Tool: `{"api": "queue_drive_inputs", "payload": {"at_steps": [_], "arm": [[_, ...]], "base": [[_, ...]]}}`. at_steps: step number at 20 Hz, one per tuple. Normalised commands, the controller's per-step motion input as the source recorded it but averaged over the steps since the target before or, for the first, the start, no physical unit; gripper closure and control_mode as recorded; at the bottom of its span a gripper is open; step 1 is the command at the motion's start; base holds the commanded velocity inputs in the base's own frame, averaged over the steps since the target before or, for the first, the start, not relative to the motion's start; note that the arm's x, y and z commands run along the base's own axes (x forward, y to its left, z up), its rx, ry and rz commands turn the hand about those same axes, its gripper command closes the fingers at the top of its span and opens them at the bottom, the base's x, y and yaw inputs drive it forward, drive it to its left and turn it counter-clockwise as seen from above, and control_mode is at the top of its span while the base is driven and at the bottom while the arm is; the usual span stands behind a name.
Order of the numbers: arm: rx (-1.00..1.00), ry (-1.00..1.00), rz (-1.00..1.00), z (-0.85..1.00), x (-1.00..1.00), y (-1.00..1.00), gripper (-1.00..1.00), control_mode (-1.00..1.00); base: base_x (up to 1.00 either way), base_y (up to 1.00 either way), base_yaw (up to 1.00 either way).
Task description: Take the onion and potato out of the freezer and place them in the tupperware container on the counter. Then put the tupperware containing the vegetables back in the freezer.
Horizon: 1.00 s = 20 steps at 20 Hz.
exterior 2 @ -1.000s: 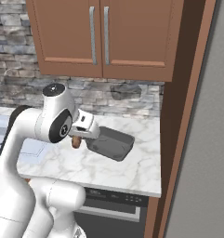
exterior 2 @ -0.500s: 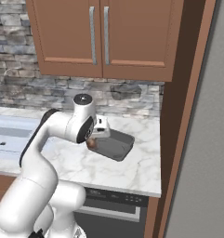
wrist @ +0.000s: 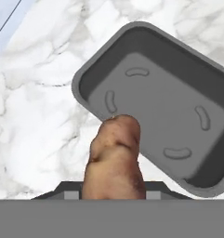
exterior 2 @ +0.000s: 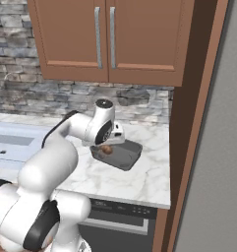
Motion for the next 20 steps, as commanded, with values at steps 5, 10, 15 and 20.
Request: {"api": "queue_drive_inputs", "payload": {"at_steps": [5,10,15,20], "arm": [[0.0,0.03,0.07,-0.26,0.32,-0.13,1.0,-1.0],[0.0,0.05,0.09,-0.27,0.13,-0.02,1.0,-1.0],[0.0,0.0,0.11,-0.33,0.3,0.0,1.0,-1.0],[0.0,0.0,0.08,-0.33,0.33,0.0,1.0,-1.0]], "base": [[0.0,0.0,0.0],[0.0,0.0,0.0],[0.0,0.0,0.0],[0.0,0.0,0.0]]}}
